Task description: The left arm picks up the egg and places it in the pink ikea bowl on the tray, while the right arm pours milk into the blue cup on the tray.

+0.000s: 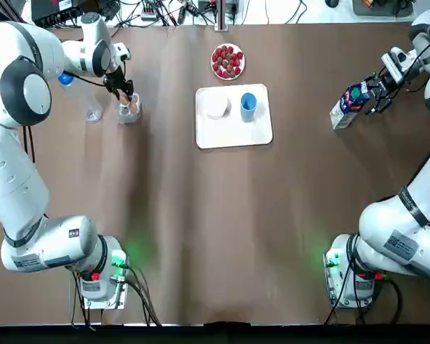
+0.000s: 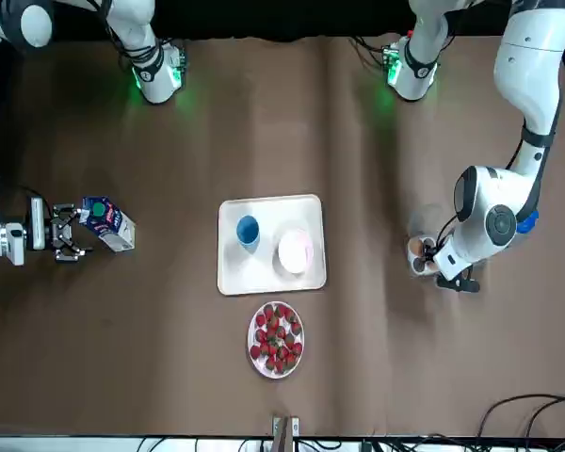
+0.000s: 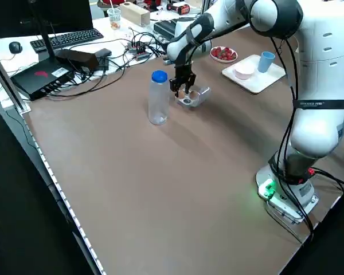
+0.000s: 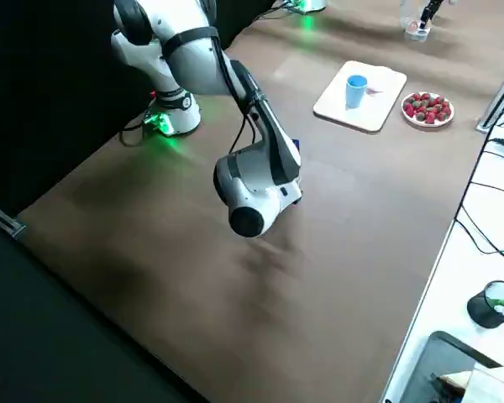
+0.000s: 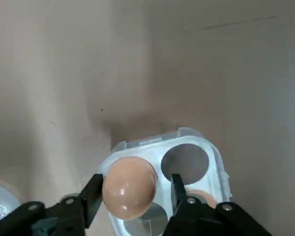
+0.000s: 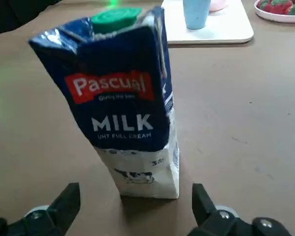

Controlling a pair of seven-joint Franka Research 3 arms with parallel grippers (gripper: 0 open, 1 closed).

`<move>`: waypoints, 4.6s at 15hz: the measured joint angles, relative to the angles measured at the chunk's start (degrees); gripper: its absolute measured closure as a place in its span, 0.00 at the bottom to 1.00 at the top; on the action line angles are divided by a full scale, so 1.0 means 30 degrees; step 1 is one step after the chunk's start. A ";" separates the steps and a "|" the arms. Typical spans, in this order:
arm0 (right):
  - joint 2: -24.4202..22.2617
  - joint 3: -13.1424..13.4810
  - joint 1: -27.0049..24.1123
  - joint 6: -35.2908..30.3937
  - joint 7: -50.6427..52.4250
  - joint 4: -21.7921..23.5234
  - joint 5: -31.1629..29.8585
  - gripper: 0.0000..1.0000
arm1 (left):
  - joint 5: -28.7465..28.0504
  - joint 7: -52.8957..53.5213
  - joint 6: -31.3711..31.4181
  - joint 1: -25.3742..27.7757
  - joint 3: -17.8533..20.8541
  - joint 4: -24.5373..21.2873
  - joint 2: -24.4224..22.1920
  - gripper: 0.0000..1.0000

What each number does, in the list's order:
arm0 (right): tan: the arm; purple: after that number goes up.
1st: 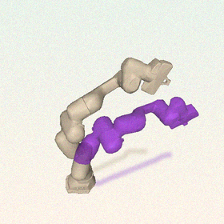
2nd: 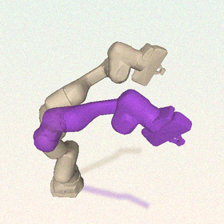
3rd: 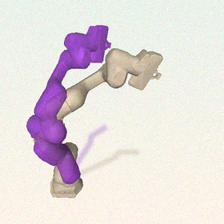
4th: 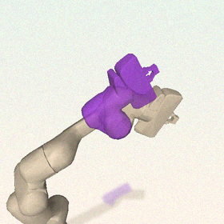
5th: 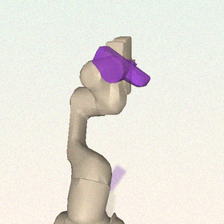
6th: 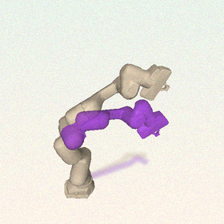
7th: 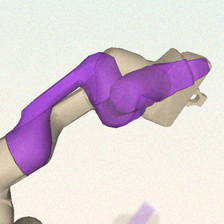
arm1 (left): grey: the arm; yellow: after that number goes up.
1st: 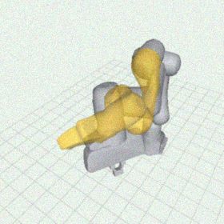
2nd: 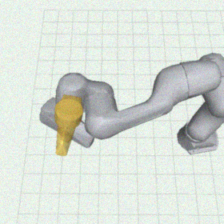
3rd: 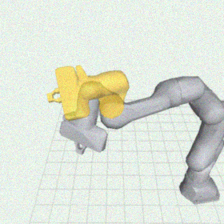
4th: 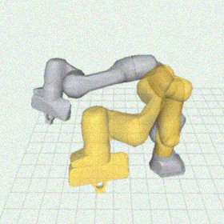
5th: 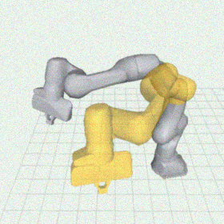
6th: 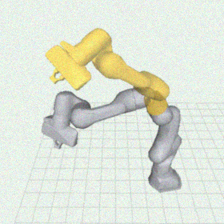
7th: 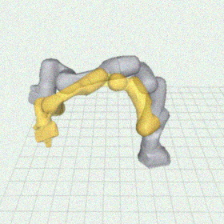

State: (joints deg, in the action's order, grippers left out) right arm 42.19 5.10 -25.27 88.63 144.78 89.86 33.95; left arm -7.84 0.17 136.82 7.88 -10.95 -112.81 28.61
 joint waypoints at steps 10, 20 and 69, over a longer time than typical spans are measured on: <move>0.0734 -0.0462 -0.0003 -0.0124 0.0040 -0.0021 0.0127 0.00 | -0.0036 0.0000 0.0000 0.0027 0.0005 0.0027 -0.0065 0.53; 0.1233 -0.0635 0.0027 -0.0634 0.0037 -0.0012 0.0212 0.00 | -0.0036 -0.0469 -0.0060 0.0020 -0.0182 0.0239 -0.0818 0.53; -0.5289 -0.0712 1.2167 -0.1712 -2.5409 -0.0723 -0.3329 0.71 | 0.0922 -1.6615 0.3495 -0.9997 -0.2736 0.6159 0.3802 0.31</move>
State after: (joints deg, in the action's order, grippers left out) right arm 26.33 2.97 11.23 83.50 68.56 87.69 23.97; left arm -5.07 -49.68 147.31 -22.12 -19.16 -94.33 40.01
